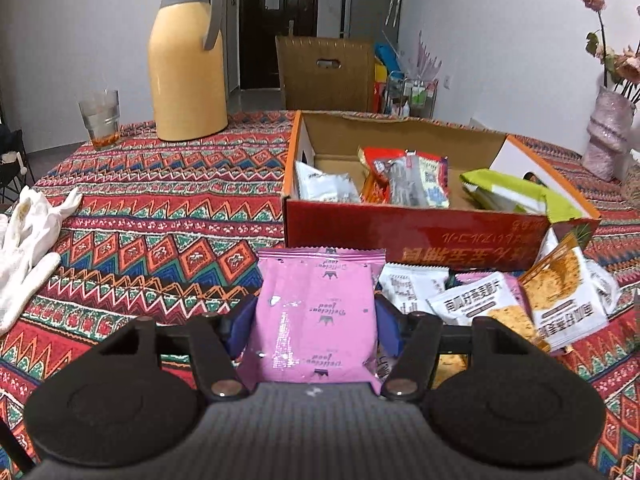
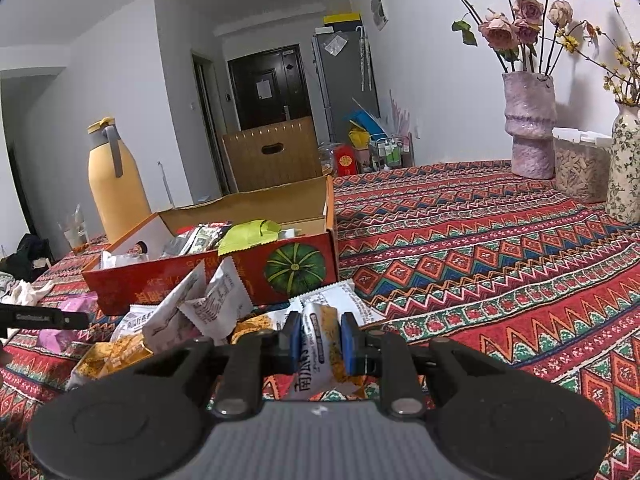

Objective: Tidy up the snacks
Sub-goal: 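Carry both held packs over the box and open both tools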

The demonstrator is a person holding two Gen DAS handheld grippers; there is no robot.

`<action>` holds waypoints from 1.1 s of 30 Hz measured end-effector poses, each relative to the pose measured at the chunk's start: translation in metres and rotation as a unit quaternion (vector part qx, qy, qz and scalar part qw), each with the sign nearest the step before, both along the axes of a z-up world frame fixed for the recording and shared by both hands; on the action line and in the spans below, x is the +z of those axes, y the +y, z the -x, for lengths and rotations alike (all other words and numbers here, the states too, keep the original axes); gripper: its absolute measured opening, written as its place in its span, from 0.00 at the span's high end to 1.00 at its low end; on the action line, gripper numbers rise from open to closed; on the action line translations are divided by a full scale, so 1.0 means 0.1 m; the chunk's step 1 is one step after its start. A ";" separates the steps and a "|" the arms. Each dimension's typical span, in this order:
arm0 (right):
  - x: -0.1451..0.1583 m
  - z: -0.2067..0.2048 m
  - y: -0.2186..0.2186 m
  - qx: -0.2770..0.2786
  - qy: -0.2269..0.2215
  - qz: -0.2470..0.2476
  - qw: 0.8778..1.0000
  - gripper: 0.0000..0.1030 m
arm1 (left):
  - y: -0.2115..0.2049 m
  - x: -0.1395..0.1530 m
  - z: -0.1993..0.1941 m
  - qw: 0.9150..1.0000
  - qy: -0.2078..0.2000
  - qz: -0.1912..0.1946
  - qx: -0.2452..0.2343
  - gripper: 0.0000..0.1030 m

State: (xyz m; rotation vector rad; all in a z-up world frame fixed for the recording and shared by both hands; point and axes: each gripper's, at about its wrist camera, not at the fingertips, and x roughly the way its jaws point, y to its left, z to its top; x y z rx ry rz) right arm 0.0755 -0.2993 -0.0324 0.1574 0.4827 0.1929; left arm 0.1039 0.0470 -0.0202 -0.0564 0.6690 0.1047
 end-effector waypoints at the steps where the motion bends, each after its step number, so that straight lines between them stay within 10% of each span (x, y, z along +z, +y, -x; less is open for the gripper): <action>1: 0.01 0.00 0.00 -0.001 -0.002 0.000 1.000 0.81 | -0.01 0.02 0.01 1.000 -0.003 0.001 -0.001 0.39; 19: 0.64 -0.42 0.31 0.034 -0.080 0.013 0.996 0.81 | -0.18 0.63 -0.09 0.997 -0.077 0.002 -0.009 0.39; 33: 0.68 -1.31 0.66 0.043 -0.059 0.019 0.997 0.81 | -0.24 0.72 -0.72 0.994 -0.100 0.025 0.019 0.39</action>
